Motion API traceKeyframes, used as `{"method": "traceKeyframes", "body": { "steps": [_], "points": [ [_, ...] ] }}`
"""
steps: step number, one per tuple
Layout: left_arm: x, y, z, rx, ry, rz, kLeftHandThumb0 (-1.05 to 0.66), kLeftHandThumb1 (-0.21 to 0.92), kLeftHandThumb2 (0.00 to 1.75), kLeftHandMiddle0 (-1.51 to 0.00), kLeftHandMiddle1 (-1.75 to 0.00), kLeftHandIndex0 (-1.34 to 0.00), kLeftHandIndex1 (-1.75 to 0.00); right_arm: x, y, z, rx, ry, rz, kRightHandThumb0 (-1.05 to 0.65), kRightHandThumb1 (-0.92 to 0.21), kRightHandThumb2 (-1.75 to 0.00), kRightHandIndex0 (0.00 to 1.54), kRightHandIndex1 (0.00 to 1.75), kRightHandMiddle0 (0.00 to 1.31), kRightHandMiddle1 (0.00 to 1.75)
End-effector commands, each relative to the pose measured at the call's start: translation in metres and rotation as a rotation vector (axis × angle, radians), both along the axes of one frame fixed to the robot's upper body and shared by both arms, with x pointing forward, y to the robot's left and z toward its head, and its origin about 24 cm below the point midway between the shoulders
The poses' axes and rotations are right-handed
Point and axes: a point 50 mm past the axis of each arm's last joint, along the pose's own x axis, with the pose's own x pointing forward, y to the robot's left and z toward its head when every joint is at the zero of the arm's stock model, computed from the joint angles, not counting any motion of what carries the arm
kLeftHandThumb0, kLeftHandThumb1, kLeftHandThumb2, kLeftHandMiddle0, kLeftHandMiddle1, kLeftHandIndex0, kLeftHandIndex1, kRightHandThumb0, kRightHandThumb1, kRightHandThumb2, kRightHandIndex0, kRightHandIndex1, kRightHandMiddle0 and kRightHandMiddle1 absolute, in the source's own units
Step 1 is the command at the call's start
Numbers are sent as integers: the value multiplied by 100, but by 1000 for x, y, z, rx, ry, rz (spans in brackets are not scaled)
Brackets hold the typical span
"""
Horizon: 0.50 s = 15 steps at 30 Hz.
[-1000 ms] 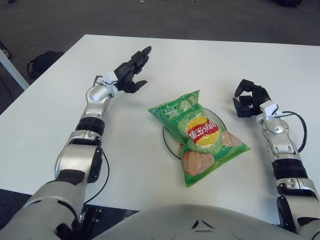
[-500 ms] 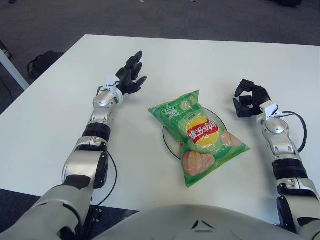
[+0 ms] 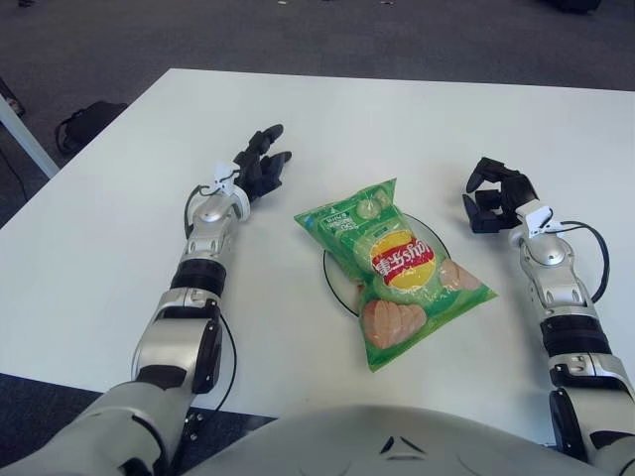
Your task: Put the snack into the plate.
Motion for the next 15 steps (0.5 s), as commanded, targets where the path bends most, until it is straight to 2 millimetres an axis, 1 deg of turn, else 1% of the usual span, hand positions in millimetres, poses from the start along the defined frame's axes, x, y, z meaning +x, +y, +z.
{"method": "traceKeyframes", "body": {
  "steps": [1,2,3,4,7,8,11,13,15],
  "points": [
    [-6,5,-20,-7,69,41,-50,76,80,-28,-118,0,-82,-17,-1,-37,18,166,-31,-49,-29,-135,130,175,64,175],
    [-7,6,-24,-6,80,46,-51,77,80,-31,-123,0,-89,-17,-2,-37,20,165,-35,-49,-30,-134,130,175,63,175],
    [-8,6,-26,-4,84,52,-51,77,80,-33,-124,0,-91,-17,-2,-37,27,164,-45,-49,-30,-134,130,175,63,175],
    [-8,6,-27,-2,85,55,-51,77,80,-38,-131,0,-107,-17,-2,-37,31,163,-53,-49,-30,-134,129,175,63,175],
    [-9,6,-28,9,83,77,-50,77,83,-46,-145,0,-135,-17,-4,-37,53,160,-77,-48,-32,-132,129,175,62,175],
    [-9,6,-29,13,84,85,-45,83,72,-50,-150,-7,-149,-17,-4,-37,61,158,-83,-48,-32,-131,129,175,61,175],
    [-11,4,-29,41,86,120,-38,89,58,-57,-161,-15,-166,-18,-4,-37,88,145,-100,-48,-33,-130,129,175,61,175],
    [-12,3,-29,56,88,134,-37,90,56,-59,-166,-18,-170,-18,-4,-37,99,138,-106,-48,-33,-130,129,175,60,175],
    [-13,3,-29,67,89,143,-36,88,58,-63,-170,-20,-172,-18,-4,-37,106,134,-112,-48,-33,-130,129,175,60,175]
  ]
}}
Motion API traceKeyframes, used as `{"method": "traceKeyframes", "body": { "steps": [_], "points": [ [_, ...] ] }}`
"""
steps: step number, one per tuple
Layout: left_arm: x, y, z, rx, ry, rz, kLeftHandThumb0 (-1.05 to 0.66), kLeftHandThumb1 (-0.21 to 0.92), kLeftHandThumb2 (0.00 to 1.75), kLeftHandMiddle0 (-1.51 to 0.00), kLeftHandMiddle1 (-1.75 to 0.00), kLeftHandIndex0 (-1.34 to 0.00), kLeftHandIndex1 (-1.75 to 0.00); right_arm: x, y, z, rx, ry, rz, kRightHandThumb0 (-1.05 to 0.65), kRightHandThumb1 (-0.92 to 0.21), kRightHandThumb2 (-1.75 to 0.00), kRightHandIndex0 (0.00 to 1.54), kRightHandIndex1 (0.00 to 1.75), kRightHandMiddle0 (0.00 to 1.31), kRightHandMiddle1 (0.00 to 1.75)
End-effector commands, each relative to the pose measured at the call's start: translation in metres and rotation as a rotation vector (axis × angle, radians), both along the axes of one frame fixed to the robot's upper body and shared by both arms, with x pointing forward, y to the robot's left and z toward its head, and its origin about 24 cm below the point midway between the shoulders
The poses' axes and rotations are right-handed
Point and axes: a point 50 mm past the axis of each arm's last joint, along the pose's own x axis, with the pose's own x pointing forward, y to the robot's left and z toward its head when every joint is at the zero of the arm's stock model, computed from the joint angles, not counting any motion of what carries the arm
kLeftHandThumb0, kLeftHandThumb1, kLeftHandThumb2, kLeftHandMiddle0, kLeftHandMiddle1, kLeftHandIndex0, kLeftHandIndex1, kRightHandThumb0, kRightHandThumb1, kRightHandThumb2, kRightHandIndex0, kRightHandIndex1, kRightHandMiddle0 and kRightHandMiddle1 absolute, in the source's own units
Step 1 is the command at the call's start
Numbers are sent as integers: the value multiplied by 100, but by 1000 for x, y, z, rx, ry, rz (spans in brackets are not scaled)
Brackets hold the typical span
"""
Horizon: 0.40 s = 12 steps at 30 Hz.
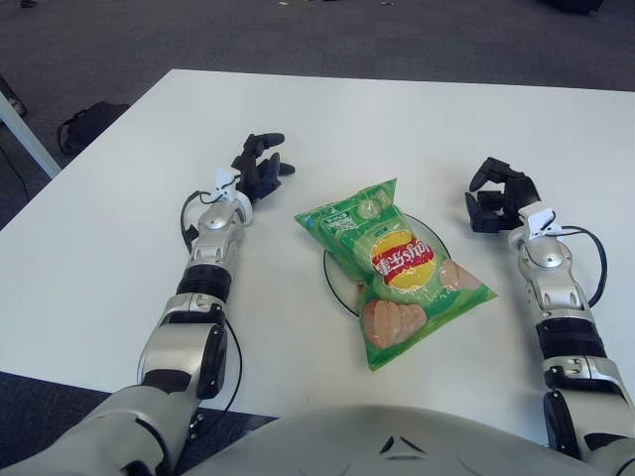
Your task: Put the snack into the plate.
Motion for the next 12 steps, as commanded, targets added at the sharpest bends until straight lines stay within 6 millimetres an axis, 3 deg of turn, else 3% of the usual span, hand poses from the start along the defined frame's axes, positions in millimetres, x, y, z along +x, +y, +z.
{"method": "traceKeyframes", "body": {
  "steps": [1,5,12],
  "points": [
    [-12,3,-25,30,111,36,-36,86,61,-67,-172,-22,-173,-16,-3,-34,43,152,-42,-48,-33,-130,129,175,60,175],
    [-16,2,-25,67,101,55,-38,73,78,-87,-174,-31,-174,-16,-4,-34,57,158,-59,-48,-33,-130,129,175,61,175],
    [-31,4,-34,72,81,71,-40,60,96,-108,-175,-40,-175,-17,-7,-33,68,161,-66,-48,-33,-130,129,175,61,175]
  ]
}}
